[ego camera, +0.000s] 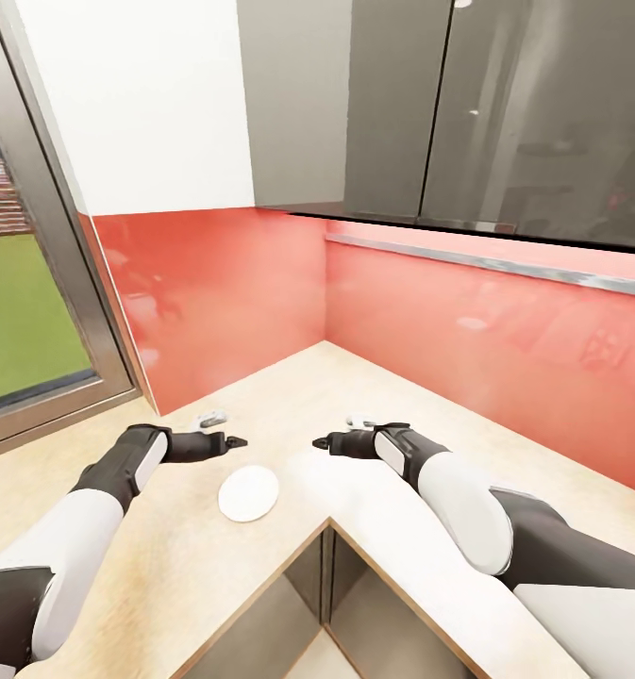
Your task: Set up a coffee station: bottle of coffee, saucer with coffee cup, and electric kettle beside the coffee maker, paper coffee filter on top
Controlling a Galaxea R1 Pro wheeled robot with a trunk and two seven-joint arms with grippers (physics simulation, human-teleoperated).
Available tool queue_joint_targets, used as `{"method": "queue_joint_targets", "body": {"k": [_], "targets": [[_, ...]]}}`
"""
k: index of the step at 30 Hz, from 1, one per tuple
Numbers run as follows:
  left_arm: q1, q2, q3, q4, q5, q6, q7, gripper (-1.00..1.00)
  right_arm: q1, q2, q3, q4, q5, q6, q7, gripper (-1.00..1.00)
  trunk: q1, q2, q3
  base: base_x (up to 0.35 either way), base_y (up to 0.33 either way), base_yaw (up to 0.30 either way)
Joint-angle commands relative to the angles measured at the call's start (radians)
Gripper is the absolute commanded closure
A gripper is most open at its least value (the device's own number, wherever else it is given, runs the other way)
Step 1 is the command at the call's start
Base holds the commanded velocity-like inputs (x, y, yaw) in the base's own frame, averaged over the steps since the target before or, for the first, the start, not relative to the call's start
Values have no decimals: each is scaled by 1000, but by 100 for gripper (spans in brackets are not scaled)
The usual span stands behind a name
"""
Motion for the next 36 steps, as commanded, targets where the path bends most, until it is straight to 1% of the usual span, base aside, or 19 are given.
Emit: {"method": "queue_joint_targets", "body": {"k": [1, 4, 17, 19, 21, 22, 23, 24, 25, 26, 28, 32, 36], "targets": [[-1, 1, 7, -1, 6, 8, 0, -100, 0, 0, -9, -2, 10, 6, 3, -100, 1, -2, -2, 11, 0, -5], [-1, 4, 13, -2, 6, 8, 0, -100, 0, 0, -9, -2, 10, 6, 3, -100, 1, -2, -2, 6, 0, -2], [-1, 13, 16, -1, 5, 8, 0, -100, 0, 0, -9, -2, 10, 6, 5, -100, 1, -2, -2, 7, 0, 0], [-1, 14, 16, 0, 4, 8, 0, -100, 0, 0, -8, -2, 10, 6, 14, -100, 1, -2, -2, 91, 0, 0], [-1, 14, 16, 2, 4, 8, 0, -100, 0, 0, -7, -2, 10, 6, 46, -100, 1, -2, -2, 117, 0, 0], [-1, 14, 16, 3, 3, 8, 0, -100, 0, 0, -6, -2, 11, 6, 82, -100, 1, -2, -2, 81, 0, 0], [-1, 14, 16, 3, 3, 8, 0, -100, 0, 0, -5, -2, 11, 6, 104, -100, 1, -2, -2, 65, 0, 0], [-1, 14, 16, 4, 3, 8, 0, -100, 0, 0, -5, -2, 12, 7, 151, -100, 1, -2, -2, 42, 0, 0], [-1, 14, 16, 4, 3, 8, 0, -100, 0, 0, -4, -2, 13, 7, 176, -100, 1, -2, -2, 33, 0, 0], [-1, 15, 16, 5, 3, 8, 0, -100, 0, 0, -4, -2, 14, 7, 222, -100, 1, -2, -2, 21, 0, 0], [-1, 15, 16, 7, 3, 8, 0, -100, 0, 0, -3, 0, 17, 8, 274, -100, 1, -2, -2, 14, 0, 0], [0, 16, 16, 10, 2, 8, -1, -100, 0, 0, -2, 6, 21, 8, 316, -100, 1, -2, -2, 5, 0, 0], [4, 21, 16, 10, 3, 9, -2, -100, 12, 0, -1, 9, 22, 8, 327, -100, 1, -2, -2, 1, 0, 0]]}}
